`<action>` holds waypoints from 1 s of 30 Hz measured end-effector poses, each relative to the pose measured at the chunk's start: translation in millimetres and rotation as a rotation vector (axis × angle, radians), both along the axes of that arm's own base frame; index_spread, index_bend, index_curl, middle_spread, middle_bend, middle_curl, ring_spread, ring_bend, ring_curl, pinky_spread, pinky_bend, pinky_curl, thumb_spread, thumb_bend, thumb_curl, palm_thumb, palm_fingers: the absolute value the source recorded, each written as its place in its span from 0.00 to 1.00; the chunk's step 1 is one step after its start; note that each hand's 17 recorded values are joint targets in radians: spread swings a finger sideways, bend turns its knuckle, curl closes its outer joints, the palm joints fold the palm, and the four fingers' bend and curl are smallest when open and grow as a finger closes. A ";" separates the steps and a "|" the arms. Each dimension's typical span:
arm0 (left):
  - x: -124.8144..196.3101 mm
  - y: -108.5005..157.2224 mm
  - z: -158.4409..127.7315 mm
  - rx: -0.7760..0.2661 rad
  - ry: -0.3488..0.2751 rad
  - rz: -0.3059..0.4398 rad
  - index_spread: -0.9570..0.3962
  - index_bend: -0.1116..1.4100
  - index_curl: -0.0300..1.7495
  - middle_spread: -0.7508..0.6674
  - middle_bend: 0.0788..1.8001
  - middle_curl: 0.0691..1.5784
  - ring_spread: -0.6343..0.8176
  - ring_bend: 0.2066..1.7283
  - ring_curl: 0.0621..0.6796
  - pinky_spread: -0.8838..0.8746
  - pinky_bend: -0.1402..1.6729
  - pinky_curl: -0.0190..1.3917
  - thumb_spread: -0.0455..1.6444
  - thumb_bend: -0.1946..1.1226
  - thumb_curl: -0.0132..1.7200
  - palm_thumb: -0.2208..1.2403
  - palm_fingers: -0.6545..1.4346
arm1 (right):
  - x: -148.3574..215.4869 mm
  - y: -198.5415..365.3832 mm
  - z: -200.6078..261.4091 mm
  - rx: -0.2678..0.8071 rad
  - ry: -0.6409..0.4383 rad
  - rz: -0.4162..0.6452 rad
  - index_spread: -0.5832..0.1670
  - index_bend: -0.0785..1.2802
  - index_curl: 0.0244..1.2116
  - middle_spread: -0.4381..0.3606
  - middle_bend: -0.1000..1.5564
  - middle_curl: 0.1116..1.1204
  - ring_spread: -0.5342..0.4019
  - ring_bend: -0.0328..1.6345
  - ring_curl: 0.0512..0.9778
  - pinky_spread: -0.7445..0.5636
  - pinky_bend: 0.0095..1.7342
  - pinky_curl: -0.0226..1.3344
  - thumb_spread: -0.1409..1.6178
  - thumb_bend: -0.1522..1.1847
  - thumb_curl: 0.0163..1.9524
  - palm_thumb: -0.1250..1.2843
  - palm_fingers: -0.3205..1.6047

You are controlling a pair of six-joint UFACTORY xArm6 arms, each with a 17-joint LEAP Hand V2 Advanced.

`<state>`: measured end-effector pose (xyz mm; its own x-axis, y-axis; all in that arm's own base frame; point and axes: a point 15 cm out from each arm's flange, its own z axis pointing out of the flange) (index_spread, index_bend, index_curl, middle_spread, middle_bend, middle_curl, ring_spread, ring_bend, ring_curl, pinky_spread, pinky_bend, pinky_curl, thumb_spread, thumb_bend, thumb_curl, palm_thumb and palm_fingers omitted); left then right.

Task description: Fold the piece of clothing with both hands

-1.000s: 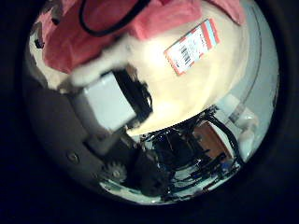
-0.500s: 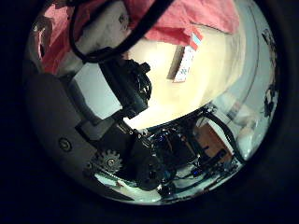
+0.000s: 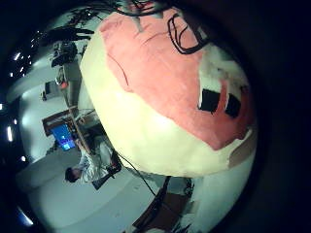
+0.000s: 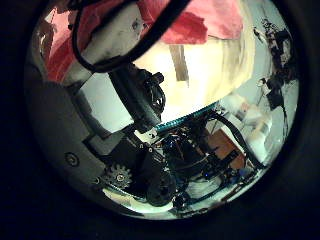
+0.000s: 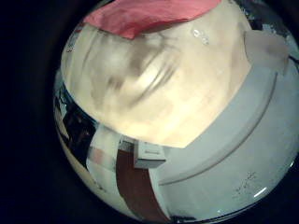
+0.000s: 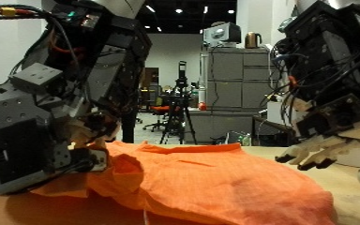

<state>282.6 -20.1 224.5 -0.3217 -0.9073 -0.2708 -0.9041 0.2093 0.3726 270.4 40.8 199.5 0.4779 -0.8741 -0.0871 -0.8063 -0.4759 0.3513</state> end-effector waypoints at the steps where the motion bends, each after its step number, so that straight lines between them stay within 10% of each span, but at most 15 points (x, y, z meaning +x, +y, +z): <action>1: 0.6 0.5 1.7 -0.001 -0.004 0.001 0.28 0.28 0.39 0.18 0.58 0.44 0.13 0.71 0.74 0.15 0.74 0.42 0.91 0.15 0.11 0.52 0.86 | 1.6 0.5 -2.7 -0.009 0.000 0.005 0.50 0.19 0.23 0.58 0.24 0.27 0.53 0.31 0.29 0.55 0.18 0.24 0.65 0.10 0.15 0.58 0.31; 13: -2.1 5.4 9.3 -0.036 -0.009 -0.008 0.26 0.25 0.44 0.18 0.58 0.45 0.13 0.71 0.75 0.15 0.74 0.42 0.92 0.15 0.11 0.52 0.85 | 17.7 6.9 -27.9 -0.133 -0.009 0.014 0.48 0.18 0.24 0.56 0.23 0.27 0.50 0.33 0.29 0.50 0.20 0.24 0.63 0.09 0.16 0.58 0.36; 30: 1.8 3.6 21.4 -0.061 -0.022 -0.013 0.24 0.20 0.50 0.18 0.58 0.46 0.13 0.70 0.75 0.15 0.74 0.42 0.92 0.15 0.11 0.52 0.86 | 41.3 15.5 -52.3 -0.198 -0.035 0.032 0.38 0.19 0.21 0.40 0.34 0.36 0.25 0.52 0.40 0.16 0.40 0.28 0.60 0.10 0.16 0.62 0.60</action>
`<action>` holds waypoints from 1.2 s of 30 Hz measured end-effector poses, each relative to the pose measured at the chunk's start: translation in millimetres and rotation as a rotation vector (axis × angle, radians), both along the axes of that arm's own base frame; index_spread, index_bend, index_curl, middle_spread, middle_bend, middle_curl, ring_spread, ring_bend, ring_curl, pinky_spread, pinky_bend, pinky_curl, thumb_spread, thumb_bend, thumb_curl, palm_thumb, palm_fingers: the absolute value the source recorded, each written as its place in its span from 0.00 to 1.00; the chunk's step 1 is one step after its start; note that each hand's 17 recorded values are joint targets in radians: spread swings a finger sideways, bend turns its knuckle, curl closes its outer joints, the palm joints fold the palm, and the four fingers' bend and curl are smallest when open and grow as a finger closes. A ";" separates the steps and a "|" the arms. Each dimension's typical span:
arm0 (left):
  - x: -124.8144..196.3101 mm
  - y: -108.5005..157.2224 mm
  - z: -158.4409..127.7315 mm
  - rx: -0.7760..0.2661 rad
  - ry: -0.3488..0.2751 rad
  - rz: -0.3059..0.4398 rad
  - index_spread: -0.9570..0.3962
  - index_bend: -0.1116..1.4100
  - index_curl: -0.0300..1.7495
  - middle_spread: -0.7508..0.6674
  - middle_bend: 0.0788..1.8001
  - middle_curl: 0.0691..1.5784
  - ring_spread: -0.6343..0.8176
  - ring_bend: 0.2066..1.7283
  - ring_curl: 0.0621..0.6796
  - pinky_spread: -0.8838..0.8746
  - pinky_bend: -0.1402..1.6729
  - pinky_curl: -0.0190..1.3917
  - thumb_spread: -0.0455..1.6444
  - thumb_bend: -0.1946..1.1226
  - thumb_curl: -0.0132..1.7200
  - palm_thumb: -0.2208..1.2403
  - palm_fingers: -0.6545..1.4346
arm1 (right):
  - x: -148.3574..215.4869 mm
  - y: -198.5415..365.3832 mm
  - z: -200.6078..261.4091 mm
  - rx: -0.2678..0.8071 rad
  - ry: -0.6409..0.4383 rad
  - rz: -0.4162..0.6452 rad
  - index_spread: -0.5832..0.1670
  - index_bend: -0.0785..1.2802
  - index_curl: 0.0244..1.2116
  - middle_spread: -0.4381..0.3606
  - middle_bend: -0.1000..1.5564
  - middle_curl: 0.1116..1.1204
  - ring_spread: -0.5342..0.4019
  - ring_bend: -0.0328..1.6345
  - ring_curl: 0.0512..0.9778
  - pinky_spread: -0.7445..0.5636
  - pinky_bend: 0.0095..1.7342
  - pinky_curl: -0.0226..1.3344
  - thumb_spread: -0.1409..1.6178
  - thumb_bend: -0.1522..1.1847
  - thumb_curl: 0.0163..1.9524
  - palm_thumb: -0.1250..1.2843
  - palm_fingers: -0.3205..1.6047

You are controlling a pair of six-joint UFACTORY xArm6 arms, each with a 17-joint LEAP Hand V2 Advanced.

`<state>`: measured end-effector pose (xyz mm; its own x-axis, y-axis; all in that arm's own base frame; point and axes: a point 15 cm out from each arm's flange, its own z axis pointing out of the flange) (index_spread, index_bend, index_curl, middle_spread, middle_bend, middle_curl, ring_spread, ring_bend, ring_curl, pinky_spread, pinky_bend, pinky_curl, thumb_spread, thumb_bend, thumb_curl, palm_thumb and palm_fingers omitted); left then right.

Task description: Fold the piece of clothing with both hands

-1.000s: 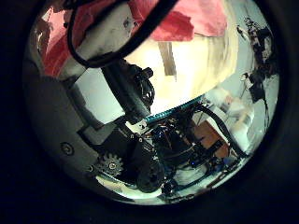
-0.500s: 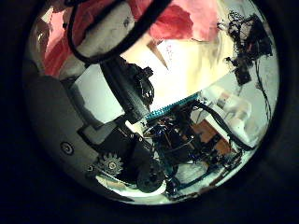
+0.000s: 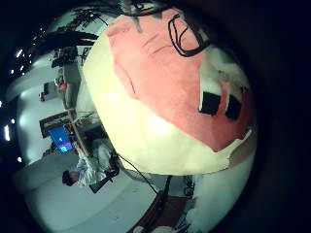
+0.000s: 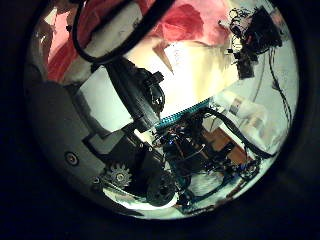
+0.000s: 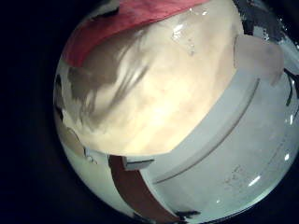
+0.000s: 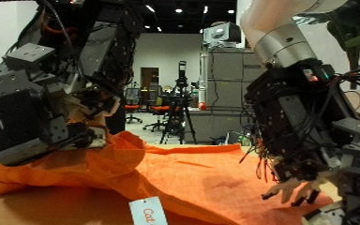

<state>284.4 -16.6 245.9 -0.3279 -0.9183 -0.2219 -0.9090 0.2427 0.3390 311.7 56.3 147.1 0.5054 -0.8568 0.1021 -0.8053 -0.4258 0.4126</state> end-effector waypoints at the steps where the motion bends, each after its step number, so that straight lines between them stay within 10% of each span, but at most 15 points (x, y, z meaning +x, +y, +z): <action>1: -0.2 0.3 1.3 -0.001 -0.001 0.000 0.24 0.20 0.50 0.18 0.58 0.46 0.13 0.70 0.75 0.16 0.74 0.42 0.92 0.15 0.11 0.52 0.86 | 2.5 1.9 -0.5 0.004 -0.009 0.005 0.37 0.20 0.22 0.39 0.35 0.37 0.24 0.53 0.41 0.14 0.41 0.29 0.60 0.10 0.16 0.63 0.63; 7: -0.5 3.7 9.1 -0.006 -0.007 0.002 0.23 0.20 0.51 0.18 0.58 0.46 0.13 0.70 0.75 0.16 0.74 0.42 0.92 0.15 0.11 0.52 0.86 | 9.7 9.1 -0.8 0.014 -0.046 0.006 0.31 0.46 0.36 0.35 0.52 0.49 0.26 0.59 0.49 0.14 0.48 0.35 0.61 0.13 0.18 0.75 0.92; 12: 0.1 8.8 14.2 -0.014 -0.014 0.004 0.23 0.19 0.52 0.18 0.58 0.46 0.13 0.71 0.75 0.16 0.74 0.42 0.92 0.15 0.10 0.52 0.85 | 24.2 13.0 7.4 0.047 -0.115 0.015 0.35 0.73 0.50 0.33 0.68 0.61 0.26 0.69 0.59 0.22 0.61 0.45 0.63 0.17 0.22 0.85 0.84; 20: -3.6 10.8 28.2 -0.024 -0.005 -0.012 0.23 0.19 0.52 0.18 0.58 0.46 0.13 0.71 0.75 0.16 0.74 0.42 0.92 0.15 0.10 0.52 0.85 | 22.1 -4.1 39.3 0.064 -0.159 -0.020 0.41 0.88 0.59 0.34 0.80 0.70 0.26 0.78 0.73 0.31 0.72 0.58 0.67 0.19 0.28 0.90 0.74; 29: -13.8 10.0 40.3 -0.038 0.030 -0.026 0.23 0.19 0.53 0.18 0.58 0.46 0.13 0.71 0.75 0.15 0.74 0.41 0.92 0.15 0.10 0.53 0.85 | 16.4 -17.6 87.4 0.096 -0.249 -0.035 0.43 0.87 0.62 0.36 0.81 0.71 0.28 0.79 0.79 0.35 0.73 0.65 0.72 0.10 0.29 0.78 0.69; 33: -11.9 9.0 42.5 -0.041 0.025 -0.028 0.23 0.19 0.53 0.18 0.58 0.46 0.13 0.71 0.75 0.15 0.75 0.41 0.92 0.15 0.10 0.53 0.85 | 3.3 -21.3 75.3 0.089 -0.217 -0.037 0.38 0.59 0.57 0.35 0.66 0.64 0.27 0.76 0.75 0.26 0.69 0.62 0.68 0.05 0.23 0.57 0.32; 36: -12.3 9.5 43.0 -0.040 0.024 -0.028 0.23 0.19 0.53 0.18 0.58 0.46 0.13 0.71 0.75 0.15 0.75 0.41 0.92 0.15 0.10 0.53 0.85 | -15.6 -25.4 51.6 0.073 -0.161 -0.035 0.37 0.55 0.51 0.37 0.62 0.59 0.30 0.68 0.68 0.29 0.59 0.57 0.66 0.07 0.21 0.52 0.22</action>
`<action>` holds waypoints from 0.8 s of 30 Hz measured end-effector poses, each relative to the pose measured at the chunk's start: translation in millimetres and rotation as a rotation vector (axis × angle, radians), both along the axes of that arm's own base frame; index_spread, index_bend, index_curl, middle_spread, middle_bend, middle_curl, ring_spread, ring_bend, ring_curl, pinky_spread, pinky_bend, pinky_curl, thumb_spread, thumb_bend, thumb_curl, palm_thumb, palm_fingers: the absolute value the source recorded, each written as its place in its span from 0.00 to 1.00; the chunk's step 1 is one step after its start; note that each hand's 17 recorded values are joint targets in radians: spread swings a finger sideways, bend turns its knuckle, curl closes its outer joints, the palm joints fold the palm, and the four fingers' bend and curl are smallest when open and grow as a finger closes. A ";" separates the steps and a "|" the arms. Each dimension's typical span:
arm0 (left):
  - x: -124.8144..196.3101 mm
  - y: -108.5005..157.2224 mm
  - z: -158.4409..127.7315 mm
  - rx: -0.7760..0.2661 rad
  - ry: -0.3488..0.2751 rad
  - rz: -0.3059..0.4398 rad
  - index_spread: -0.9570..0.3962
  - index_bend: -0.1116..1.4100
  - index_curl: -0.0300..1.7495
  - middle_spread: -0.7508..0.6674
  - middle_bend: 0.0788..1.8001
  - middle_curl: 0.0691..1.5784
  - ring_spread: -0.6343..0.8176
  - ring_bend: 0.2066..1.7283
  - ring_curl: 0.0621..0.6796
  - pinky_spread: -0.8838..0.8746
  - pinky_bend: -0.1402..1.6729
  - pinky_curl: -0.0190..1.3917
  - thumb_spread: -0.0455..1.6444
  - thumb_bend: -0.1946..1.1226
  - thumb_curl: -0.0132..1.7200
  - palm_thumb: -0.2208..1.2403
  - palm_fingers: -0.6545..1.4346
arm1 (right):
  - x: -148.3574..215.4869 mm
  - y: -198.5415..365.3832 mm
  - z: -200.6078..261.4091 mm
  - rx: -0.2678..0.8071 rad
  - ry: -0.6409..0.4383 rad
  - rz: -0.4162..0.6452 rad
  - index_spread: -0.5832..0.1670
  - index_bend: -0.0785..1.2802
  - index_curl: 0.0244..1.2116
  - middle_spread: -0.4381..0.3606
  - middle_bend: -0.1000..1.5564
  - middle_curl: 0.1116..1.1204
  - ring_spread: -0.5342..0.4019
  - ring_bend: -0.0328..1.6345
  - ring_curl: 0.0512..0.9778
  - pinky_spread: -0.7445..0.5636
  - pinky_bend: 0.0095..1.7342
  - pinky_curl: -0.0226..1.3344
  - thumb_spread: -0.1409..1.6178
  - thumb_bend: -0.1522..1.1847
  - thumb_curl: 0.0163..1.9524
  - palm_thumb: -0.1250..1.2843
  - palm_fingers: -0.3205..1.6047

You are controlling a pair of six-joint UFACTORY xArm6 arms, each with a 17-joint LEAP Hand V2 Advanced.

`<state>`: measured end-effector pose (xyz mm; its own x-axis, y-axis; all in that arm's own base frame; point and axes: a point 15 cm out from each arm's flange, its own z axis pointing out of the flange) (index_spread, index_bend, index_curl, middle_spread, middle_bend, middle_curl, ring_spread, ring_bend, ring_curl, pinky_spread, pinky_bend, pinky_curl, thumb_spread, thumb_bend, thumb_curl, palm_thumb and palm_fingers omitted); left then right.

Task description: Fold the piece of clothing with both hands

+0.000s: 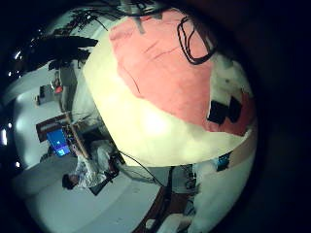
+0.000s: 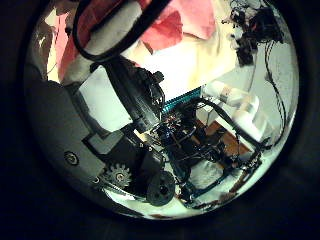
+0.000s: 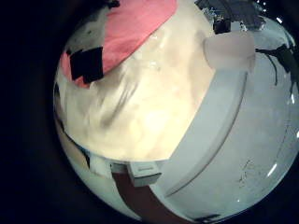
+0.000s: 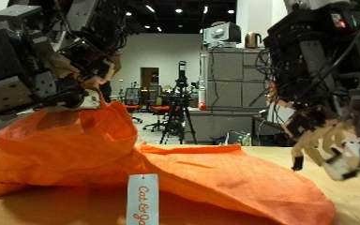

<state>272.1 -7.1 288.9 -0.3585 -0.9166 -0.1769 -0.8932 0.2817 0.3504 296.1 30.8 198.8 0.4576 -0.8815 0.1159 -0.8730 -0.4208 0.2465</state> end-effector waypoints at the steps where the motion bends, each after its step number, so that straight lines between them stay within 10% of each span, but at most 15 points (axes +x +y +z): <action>1: -0.1 0.1 -0.1 -0.001 0.001 0.002 0.23 0.19 0.53 0.18 0.58 0.46 0.13 0.71 0.75 0.15 0.75 0.41 0.92 0.15 0.10 0.53 0.85 | -6.4 -1.3 -8.0 -0.004 0.019 0.000 0.38 0.54 0.49 0.39 0.60 0.57 0.34 0.64 0.64 0.35 0.51 0.53 0.65 0.08 0.20 0.50 0.17; 11: 0.1 0.4 -3.2 0.000 0.008 0.003 0.23 0.19 0.53 0.18 0.58 0.46 0.13 0.71 0.74 0.15 0.74 0.41 0.92 0.15 0.10 0.53 0.85 | 2.1 7.4 -42.2 -0.005 0.035 0.015 0.51 0.38 0.37 0.56 0.41 0.39 0.55 0.45 0.44 0.60 0.35 0.38 0.62 0.09 0.18 0.48 0.16; 24: -0.8 -1.3 -1.7 -0.007 0.008 0.004 0.23 0.19 0.53 0.18 0.58 0.46 0.13 0.71 0.74 0.15 0.75 0.41 0.92 0.15 0.10 0.53 0.85 | 8.0 16.8 -64.4 -0.017 0.052 0.010 0.53 0.27 0.32 0.59 0.32 0.30 0.57 0.39 0.35 0.61 0.26 0.30 0.60 0.10 0.17 0.54 0.26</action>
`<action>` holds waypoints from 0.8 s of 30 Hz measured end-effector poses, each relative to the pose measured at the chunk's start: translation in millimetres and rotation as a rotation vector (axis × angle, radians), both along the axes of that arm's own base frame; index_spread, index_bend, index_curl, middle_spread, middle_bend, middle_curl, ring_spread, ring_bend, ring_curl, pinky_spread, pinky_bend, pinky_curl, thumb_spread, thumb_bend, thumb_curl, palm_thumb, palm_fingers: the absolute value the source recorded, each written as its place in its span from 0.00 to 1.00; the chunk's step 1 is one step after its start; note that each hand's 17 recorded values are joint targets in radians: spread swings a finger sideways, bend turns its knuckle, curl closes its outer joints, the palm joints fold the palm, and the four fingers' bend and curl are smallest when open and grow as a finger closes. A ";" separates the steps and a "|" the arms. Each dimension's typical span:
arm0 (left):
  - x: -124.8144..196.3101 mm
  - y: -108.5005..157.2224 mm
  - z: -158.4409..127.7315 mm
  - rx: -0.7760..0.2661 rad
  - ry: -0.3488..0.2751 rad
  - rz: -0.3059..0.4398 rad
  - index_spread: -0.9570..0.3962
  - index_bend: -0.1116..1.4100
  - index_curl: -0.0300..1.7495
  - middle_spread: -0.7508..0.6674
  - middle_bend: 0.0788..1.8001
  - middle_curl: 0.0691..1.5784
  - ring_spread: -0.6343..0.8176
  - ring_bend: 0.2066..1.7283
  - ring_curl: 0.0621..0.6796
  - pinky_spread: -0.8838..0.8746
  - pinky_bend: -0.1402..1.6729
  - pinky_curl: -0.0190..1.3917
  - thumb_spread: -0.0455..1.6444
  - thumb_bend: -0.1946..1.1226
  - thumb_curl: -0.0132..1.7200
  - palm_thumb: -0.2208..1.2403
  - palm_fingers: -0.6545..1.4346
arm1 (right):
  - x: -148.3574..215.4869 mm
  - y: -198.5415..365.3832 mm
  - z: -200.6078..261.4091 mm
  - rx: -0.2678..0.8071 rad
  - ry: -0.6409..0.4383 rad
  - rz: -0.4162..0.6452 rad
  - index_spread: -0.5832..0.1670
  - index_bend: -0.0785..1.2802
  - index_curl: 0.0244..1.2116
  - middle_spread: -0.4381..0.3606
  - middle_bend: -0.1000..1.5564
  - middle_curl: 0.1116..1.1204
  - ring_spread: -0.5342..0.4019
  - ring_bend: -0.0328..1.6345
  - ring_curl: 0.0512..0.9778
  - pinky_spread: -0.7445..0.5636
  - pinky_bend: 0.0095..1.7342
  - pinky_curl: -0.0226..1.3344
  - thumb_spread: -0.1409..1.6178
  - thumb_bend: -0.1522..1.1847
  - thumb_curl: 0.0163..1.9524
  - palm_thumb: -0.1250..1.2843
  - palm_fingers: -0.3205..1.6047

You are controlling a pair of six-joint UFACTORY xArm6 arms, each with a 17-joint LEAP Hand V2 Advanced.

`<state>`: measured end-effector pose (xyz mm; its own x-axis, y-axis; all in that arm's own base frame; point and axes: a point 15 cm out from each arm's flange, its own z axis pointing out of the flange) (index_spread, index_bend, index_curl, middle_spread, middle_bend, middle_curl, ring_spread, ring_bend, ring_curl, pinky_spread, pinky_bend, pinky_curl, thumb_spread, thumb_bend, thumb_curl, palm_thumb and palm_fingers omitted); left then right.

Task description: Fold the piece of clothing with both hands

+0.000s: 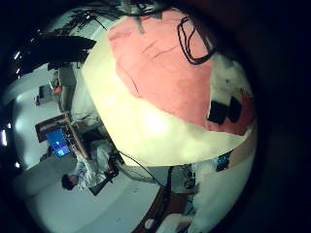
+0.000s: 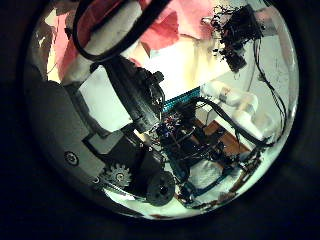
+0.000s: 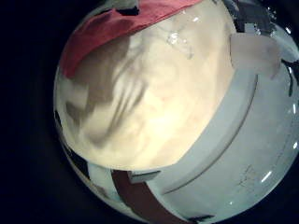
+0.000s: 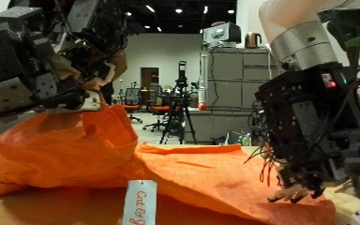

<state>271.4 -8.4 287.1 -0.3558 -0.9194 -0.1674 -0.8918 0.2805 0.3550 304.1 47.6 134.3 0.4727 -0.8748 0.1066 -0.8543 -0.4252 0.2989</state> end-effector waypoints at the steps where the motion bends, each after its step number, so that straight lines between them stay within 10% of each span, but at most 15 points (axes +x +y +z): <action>1: 0.0 0.3 0.6 0.001 -0.001 -0.001 0.23 0.19 0.53 0.18 0.58 0.46 0.13 0.71 0.74 0.15 0.75 0.41 0.92 0.15 0.10 0.53 0.85 | -0.2 0.1 -1.7 -0.003 0.005 -0.003 0.53 0.27 0.32 0.59 0.32 0.30 0.57 0.39 0.35 0.60 0.26 0.29 0.60 0.10 0.17 0.55 0.26; 15: 1.2 0.3 12.1 -0.001 -0.015 0.004 0.23 0.19 0.53 0.18 0.58 0.46 0.13 0.71 0.74 0.15 0.74 0.41 0.92 0.15 0.10 0.53 0.85 | 4.2 4.3 -4.5 -0.006 -0.009 -0.019 0.27 0.32 0.40 0.34 0.41 0.41 0.26 0.55 0.45 0.19 0.40 0.32 0.60 0.10 0.19 0.65 0.68; 24: 8.0 -4.9 26.7 -0.014 -0.041 0.001 0.23 0.19 0.54 0.18 0.58 0.46 0.13 0.71 0.74 0.15 0.74 0.41 0.92 0.15 0.10 0.53 0.85 | 13.2 4.8 2.0 -0.004 -0.039 -0.022 0.19 0.55 0.60 0.28 0.60 0.59 0.26 0.66 0.58 0.21 0.58 0.44 0.57 0.13 0.23 0.81 0.82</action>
<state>279.4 -13.3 313.9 -0.3483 -0.9220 -0.1691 -0.9058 0.2845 0.3140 317.3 52.5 136.3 0.4484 -0.8846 0.1277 -0.8746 -0.4049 0.2667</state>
